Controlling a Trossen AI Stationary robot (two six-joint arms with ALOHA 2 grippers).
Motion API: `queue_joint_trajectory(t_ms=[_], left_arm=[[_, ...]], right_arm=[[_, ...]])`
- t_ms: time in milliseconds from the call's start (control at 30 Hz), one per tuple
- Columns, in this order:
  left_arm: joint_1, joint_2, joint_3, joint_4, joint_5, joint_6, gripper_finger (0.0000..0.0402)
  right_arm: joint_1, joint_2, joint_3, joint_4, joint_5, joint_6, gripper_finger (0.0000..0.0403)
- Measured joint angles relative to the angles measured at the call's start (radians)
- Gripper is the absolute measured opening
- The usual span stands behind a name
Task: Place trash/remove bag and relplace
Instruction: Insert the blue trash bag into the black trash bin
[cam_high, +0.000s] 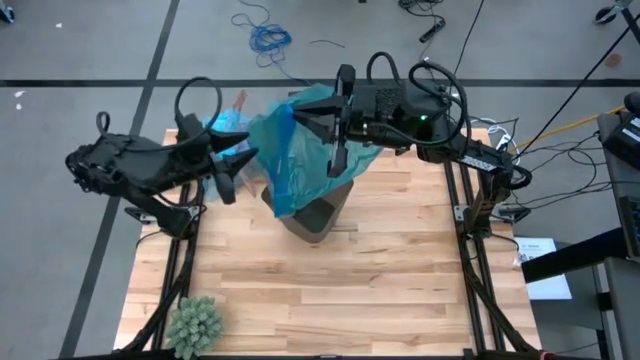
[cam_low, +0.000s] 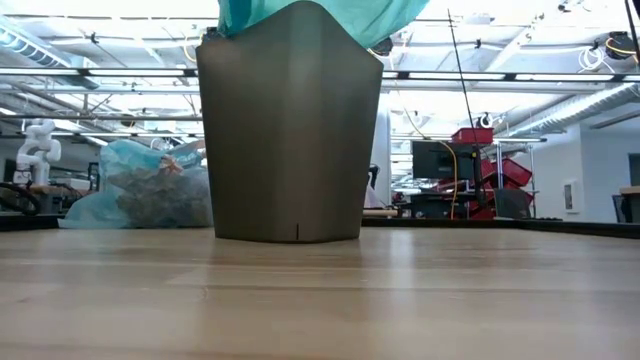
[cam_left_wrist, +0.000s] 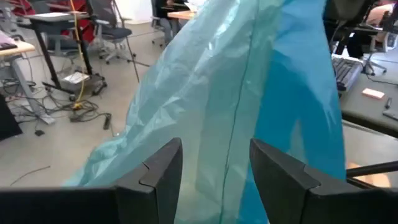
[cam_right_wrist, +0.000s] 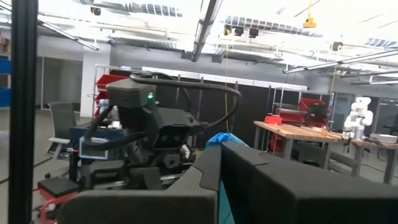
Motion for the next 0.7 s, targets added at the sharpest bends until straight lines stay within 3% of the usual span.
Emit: queue_joint_trajectory(t_ms=[700], left_arm=[[0.027, 0.116, 0.001, -0.082, 0.021, -0.002, 0.0184]], right_arm=[[-0.049, 0.0, 0.0, -0.015, 0.0, -0.022, 0.0]])
